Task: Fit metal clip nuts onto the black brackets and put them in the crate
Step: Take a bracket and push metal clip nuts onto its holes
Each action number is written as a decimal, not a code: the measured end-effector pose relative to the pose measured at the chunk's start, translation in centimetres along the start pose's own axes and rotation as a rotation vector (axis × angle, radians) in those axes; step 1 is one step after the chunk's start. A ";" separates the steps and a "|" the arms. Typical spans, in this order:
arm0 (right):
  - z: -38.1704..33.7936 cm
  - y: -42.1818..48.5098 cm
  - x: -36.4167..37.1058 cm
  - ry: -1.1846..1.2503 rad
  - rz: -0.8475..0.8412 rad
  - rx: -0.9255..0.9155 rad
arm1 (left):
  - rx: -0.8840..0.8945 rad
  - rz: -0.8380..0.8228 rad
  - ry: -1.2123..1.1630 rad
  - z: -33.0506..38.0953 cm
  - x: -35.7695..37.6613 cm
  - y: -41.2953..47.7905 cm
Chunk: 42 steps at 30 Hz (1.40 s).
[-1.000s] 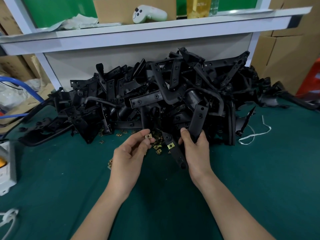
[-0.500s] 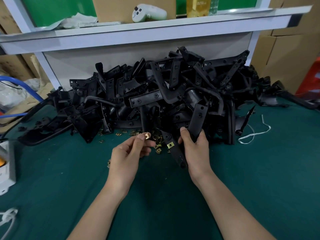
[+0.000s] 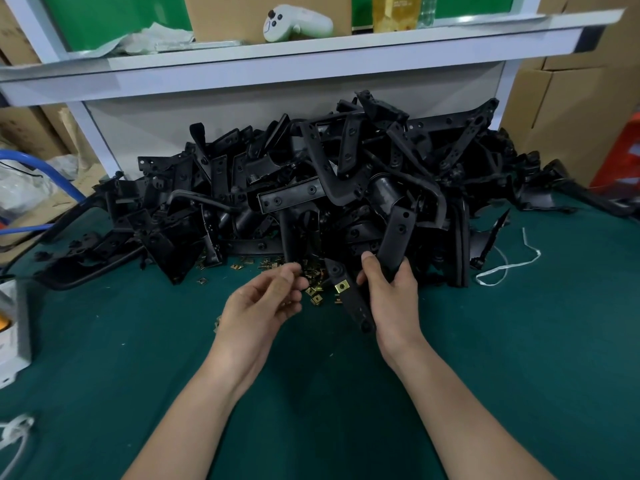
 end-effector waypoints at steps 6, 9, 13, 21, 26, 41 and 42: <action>-0.1 0.0 -0.1 0.010 0.025 -0.006 | -0.072 -0.177 0.222 -1.4 1.7 -1.3; -0.2 0.0 -0.1 0.011 0.022 -0.008 | -0.140 -0.255 0.270 -2.1 2.2 -1.8; -0.2 0.0 -0.1 0.008 0.019 -0.007 | -0.208 -0.323 0.257 -2.4 2.9 -2.3; -0.2 -0.1 -0.1 0.018 0.025 0.007 | -0.237 -0.272 0.174 -2.4 3.0 -2.2; -0.2 -0.2 -0.1 0.012 0.033 0.004 | -0.243 -0.294 0.174 -2.4 3.1 -2.3; -0.6 -0.5 -0.1 -0.045 0.074 -0.086 | -0.241 -0.181 0.058 -2.6 3.3 -2.3; -0.6 -0.5 -0.1 -0.045 0.076 -0.095 | -0.237 -0.172 0.060 -2.6 3.4 -2.3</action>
Point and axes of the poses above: each hand's wrist, its own y-axis towards the middle knuckle, its own x-axis out of the palm, z = x × y, the point moved 4 cm from there along y, towards the middle knuckle, and after that the axes turned 2 degrees about x, right-handed, at the moved point
